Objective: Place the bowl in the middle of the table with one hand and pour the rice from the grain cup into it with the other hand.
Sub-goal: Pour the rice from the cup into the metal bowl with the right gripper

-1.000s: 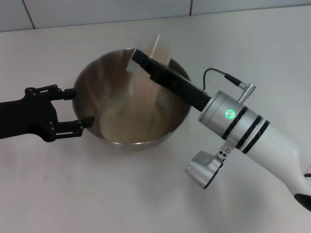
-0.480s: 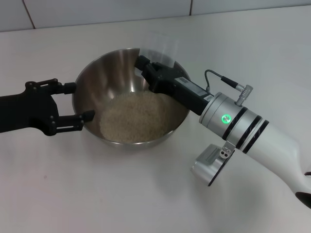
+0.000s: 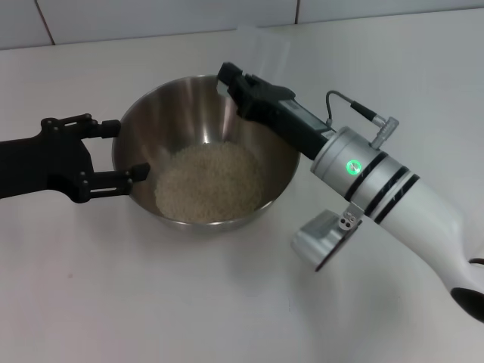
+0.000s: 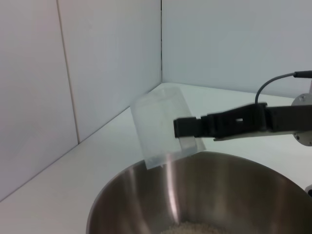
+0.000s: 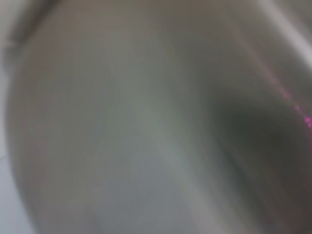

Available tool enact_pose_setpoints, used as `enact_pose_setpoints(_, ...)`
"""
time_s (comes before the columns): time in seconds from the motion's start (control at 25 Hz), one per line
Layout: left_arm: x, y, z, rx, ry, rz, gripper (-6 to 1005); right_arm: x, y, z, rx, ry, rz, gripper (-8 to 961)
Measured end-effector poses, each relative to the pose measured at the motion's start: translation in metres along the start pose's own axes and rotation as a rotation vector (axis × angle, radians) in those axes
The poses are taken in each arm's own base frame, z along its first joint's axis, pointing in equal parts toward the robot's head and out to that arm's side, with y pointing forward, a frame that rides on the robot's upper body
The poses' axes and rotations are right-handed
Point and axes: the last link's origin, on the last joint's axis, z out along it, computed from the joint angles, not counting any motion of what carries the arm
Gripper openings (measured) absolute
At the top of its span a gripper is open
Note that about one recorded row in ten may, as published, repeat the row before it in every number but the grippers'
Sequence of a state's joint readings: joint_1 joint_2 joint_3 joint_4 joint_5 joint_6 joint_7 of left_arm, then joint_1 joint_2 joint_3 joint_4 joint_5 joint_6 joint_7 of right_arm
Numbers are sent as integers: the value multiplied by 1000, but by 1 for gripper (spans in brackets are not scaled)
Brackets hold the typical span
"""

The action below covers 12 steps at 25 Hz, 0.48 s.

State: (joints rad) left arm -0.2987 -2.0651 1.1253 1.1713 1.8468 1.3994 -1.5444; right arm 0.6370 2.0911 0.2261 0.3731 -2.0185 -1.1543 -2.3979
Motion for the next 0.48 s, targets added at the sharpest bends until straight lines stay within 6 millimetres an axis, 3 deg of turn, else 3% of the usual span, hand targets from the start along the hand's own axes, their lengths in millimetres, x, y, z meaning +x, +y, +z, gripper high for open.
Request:
enact_pose_setpoints(0.24, 2, -2, 5, 7, -1, 11, 805, 9, -13, 11, -14, 105, 286, 73)
enact_pose_setpoints(0.28, 4, -3, 6, 9, 0, 15, 805, 13, -21, 15, 0, 157, 502, 74)
enact_pose_setpoints(0.36, 5, -4, 7, 8, 1, 17, 805, 16, -25, 17, 11, 181, 601, 76)
enact_pose_setpoints(0.44, 7, -5, 7, 9, 3, 19, 805, 23, -36, 17, 48, 272, 953, 78)
enact_pose_setpoints(0.48, 7, -5, 7, 11, 4, 20, 805, 27, -36, 15, 53, 310, 1041, 79)
